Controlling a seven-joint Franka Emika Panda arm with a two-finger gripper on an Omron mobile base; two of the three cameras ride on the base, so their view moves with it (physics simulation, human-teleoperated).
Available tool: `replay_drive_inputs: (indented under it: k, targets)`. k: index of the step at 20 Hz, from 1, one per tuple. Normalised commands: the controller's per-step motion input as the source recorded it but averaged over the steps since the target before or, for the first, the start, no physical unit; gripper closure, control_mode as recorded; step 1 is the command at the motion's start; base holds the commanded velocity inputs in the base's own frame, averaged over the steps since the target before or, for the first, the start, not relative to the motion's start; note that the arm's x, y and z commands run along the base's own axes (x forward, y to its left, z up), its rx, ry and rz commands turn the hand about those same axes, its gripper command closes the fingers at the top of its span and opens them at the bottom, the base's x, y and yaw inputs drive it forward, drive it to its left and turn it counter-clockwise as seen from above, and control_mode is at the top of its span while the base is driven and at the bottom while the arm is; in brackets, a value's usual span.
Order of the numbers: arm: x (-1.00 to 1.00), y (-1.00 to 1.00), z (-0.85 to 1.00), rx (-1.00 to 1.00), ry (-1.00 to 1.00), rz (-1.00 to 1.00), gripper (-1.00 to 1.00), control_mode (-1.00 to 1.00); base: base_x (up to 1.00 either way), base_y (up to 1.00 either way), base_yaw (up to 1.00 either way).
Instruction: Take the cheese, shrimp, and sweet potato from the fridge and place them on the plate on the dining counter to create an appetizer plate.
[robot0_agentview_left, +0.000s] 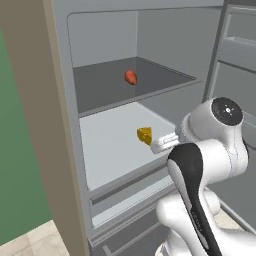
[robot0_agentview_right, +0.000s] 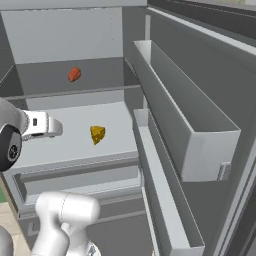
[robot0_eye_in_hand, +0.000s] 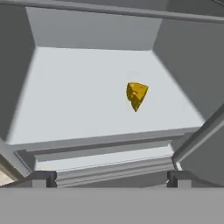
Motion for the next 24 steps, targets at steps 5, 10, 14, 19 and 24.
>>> replay_drive_inputs:
  k: [5, 10, 14, 19, 24]
  targets:
    - [0.00, 0.01, 0.70, 0.10, -0.14, -0.14, -1.00, -1.00, 0.00, 0.00, 0.00]
    - [0.00, 0.00, 0.75, 0.16, -0.01, -0.08, -1.00, -1.00, 0.00, 0.00, 0.00]
    - [0.14, 0.00, 0.52, 0.18, 0.00, -0.02, -1.00, -1.00, 0.00, 0.00, 0.00]
    - [0.35, 0.00, 0.14, 0.09, -0.02, 0.00, -1.00, -1.00, 0.00, 0.00, 0.00]
    - [0.48, 0.00, 0.00, 0.00, -0.10, -0.02, -1.00, -1.00, 0.00, 0.00, 0.00]
